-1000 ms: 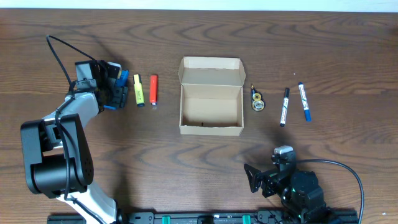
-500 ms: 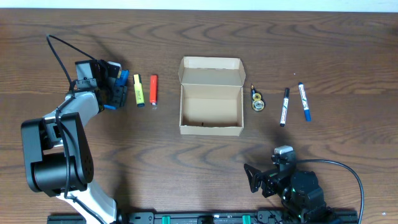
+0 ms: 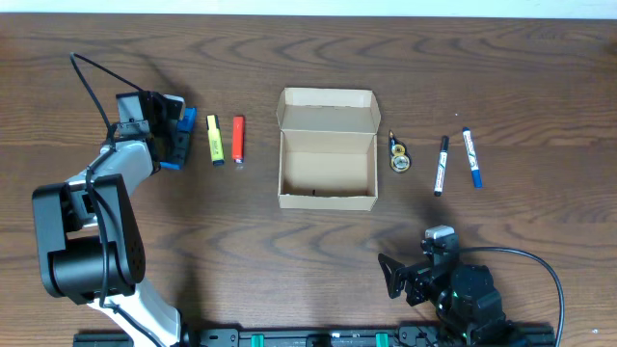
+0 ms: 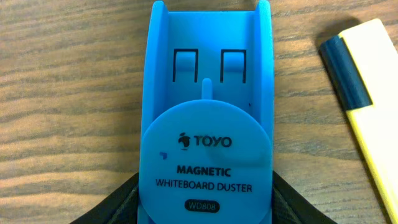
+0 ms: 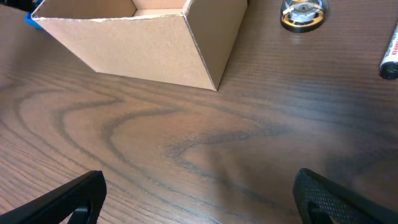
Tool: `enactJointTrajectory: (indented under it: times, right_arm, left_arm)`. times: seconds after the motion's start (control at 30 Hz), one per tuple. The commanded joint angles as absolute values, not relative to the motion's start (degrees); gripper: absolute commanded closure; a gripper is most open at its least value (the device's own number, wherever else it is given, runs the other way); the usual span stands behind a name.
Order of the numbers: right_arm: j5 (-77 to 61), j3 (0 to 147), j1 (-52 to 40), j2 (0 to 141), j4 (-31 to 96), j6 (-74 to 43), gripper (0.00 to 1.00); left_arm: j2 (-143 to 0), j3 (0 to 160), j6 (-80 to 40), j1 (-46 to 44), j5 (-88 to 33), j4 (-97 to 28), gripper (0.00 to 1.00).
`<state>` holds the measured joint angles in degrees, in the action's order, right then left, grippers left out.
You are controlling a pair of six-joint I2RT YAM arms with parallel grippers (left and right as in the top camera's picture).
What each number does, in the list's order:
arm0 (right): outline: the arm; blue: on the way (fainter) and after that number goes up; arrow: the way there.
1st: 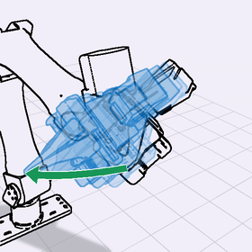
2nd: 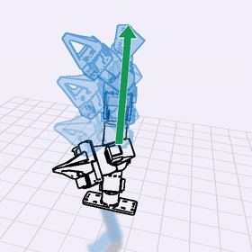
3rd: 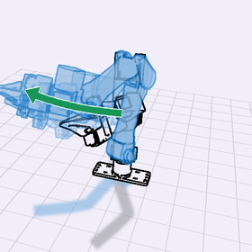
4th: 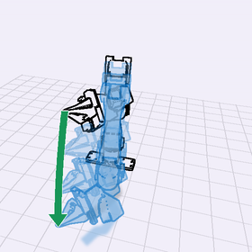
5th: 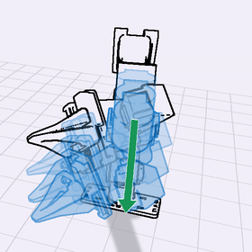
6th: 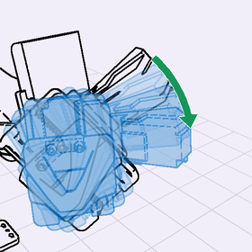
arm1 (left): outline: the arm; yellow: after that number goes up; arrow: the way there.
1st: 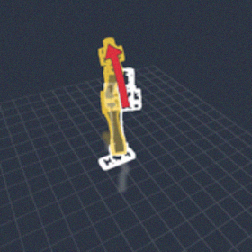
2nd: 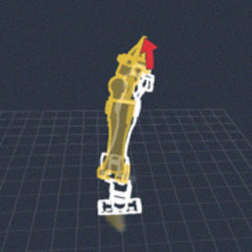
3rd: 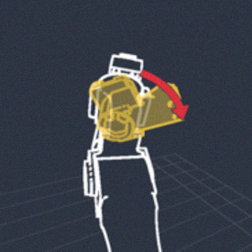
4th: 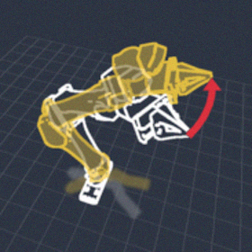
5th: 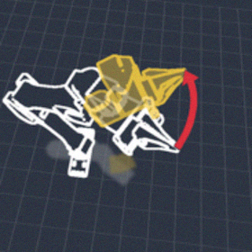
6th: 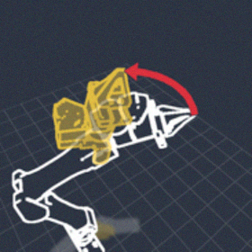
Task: Pack container
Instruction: 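Carry the blue duster into the box and release it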
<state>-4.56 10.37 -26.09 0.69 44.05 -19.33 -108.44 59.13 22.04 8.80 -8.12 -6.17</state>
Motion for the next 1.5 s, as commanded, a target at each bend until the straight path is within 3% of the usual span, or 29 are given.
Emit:
enactJointTrajectory:
  times: [0.0,0.2,0.37,0.8,0.97,1.2,1.47]
  right_arm:
    - [-4.93,9.72,-26.65,0.32,44.12,-20.12,0.01]
    - [-4.93,9.72,-26.65,0.32,44.12,-20.12,0.01]
    - [-4.93,9.72,-26.65,0.32,44.12,-20.12,0.01]
    - [-4.93,9.72,-26.65,0.32,44.12,-20.12,0.01]
    - [-4.93,9.72,-26.65,0.32,44.12,-20.12,0.01]
    - [-4.93,9.72,-26.65,0.32,44.14,-20.12,0.01]
    - [-4.93,9.72,-26.65,0.32,44.12,-20.12,0.01]
  left_arm:
    - [-107.37,62.35,21.17,8.93,-7.09,-8.16,0.64]
    - [-99.63,67.88,21.3,7.33,-7.94,-13.37,0.67]
    - [-92.68,72.75,24.23,2.09,-17.02,-18.72,0.67]
    - [-88.29,75.18,38.96,-24.36,-22.33,-32.21,0.73]
    - [-88.88,75.16,44.25,-30.74,-21.93,-35.05,0.7]
    - [-93.54,75.16,49.39,-31.59,-19.46,-36.1,0.75]
    - [-99.9,75.16,56.14,-31.42,-19.55,-32.97,0.74]
